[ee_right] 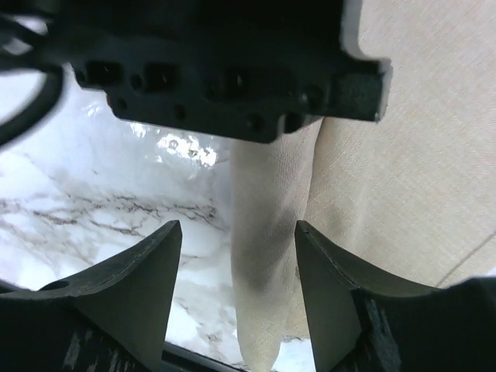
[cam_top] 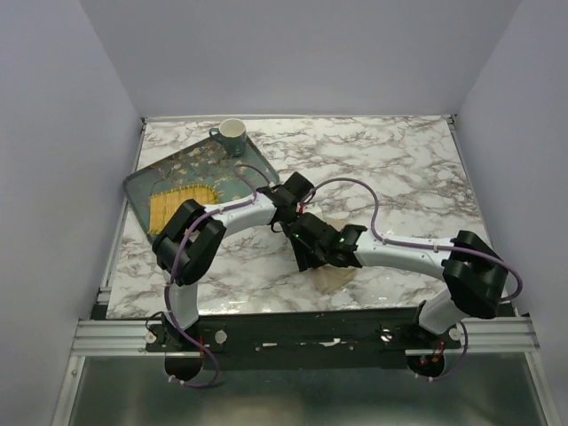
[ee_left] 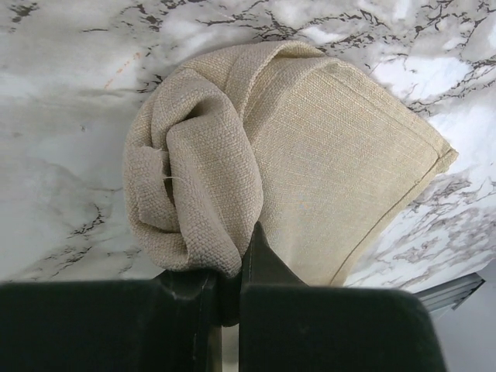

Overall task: Fold the napkin, place the utensils inside, and roll it up
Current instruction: Roll the napkin with the utensil

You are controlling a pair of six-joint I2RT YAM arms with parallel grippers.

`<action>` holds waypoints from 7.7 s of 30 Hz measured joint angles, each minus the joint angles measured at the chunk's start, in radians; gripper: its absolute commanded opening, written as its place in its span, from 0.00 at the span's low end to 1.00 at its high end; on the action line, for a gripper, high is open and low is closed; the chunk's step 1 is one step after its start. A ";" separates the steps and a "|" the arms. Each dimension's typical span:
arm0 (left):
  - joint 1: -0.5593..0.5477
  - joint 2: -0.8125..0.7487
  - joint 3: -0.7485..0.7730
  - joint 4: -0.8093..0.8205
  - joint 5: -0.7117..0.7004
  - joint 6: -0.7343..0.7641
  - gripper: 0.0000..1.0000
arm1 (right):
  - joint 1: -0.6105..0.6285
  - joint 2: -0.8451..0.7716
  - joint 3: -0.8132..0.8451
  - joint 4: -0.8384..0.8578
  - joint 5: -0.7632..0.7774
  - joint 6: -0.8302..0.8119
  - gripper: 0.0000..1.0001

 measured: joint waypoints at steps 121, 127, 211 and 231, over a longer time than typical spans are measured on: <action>0.186 -0.079 -0.235 0.339 0.289 0.310 0.26 | 0.055 0.246 0.178 -0.083 0.200 -0.257 0.42; 0.196 -0.079 -0.234 0.336 0.296 0.328 0.42 | 0.053 0.248 0.170 -0.052 0.196 -0.300 0.28; 0.200 -0.200 -0.317 0.257 0.060 0.208 0.36 | -0.214 0.149 0.276 -0.092 -0.415 -0.396 0.67; 0.228 -0.173 -0.296 0.250 0.119 0.209 0.33 | 0.134 0.314 0.233 0.077 0.308 -0.394 0.63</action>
